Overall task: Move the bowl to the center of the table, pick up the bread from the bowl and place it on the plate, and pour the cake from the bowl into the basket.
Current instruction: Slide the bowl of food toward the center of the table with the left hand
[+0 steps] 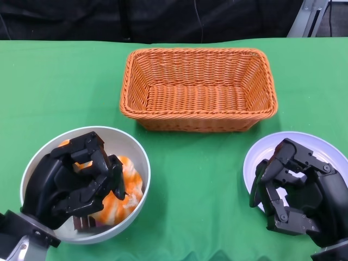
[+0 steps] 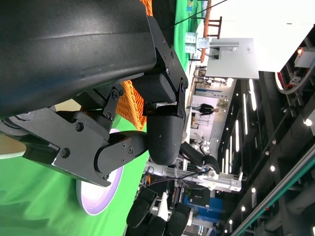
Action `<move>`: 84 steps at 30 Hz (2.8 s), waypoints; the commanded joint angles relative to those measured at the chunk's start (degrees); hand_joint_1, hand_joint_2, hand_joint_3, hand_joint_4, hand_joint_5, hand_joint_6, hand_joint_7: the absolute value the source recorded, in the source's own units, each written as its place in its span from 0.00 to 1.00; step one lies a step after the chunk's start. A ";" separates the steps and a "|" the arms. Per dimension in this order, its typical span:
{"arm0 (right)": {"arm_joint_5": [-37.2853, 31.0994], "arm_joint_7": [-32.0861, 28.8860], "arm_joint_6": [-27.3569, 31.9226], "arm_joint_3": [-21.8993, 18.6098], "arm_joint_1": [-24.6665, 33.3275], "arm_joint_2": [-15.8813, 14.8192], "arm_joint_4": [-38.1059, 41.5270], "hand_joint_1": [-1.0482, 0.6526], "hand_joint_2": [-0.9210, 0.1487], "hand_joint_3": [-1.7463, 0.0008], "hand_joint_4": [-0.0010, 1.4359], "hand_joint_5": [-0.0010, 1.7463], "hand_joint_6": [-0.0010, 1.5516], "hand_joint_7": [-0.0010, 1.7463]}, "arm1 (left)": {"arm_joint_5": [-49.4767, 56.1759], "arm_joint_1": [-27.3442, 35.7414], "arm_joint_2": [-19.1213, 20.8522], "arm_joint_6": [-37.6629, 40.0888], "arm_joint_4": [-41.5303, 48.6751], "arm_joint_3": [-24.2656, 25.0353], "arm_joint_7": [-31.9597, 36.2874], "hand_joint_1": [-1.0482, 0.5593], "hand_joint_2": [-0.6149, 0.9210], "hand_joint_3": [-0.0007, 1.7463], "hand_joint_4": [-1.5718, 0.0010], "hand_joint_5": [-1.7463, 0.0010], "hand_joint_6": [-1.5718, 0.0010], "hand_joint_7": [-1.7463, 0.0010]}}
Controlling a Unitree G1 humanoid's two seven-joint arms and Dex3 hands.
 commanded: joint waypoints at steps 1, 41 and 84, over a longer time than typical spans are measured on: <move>0.04 -0.15 -1.12 -0.49 0.01 -0.34 0.45 0.56 0.35 0.30 0.51 1.00 0.40 0.90 | 0.22 -0.59 0.48 -1.26 0.44 0.44 -0.11 0.56 0.86 0.46 0.51 0.05 0.48 0.22; 0.01 -0.53 -1.14 -0.29 -0.29 -0.01 1.69 0.55 0.36 0.30 0.52 1.00 0.40 0.91 | -1.09 -9.16 7.58 -11.82 6.19 12.87 4.21 0.36 1.00 0.04 0.57 1.00 0.59 1.00; -0.39 -0.25 -2.07 -0.31 -0.07 0.01 1.94 0.55 0.35 0.30 0.52 1.00 0.40 0.91 | 28.29 -21.48 18.08 -39.09 54.67 4.48 24.38 0.20 1.00 0.26 0.78 0.99 0.79 1.00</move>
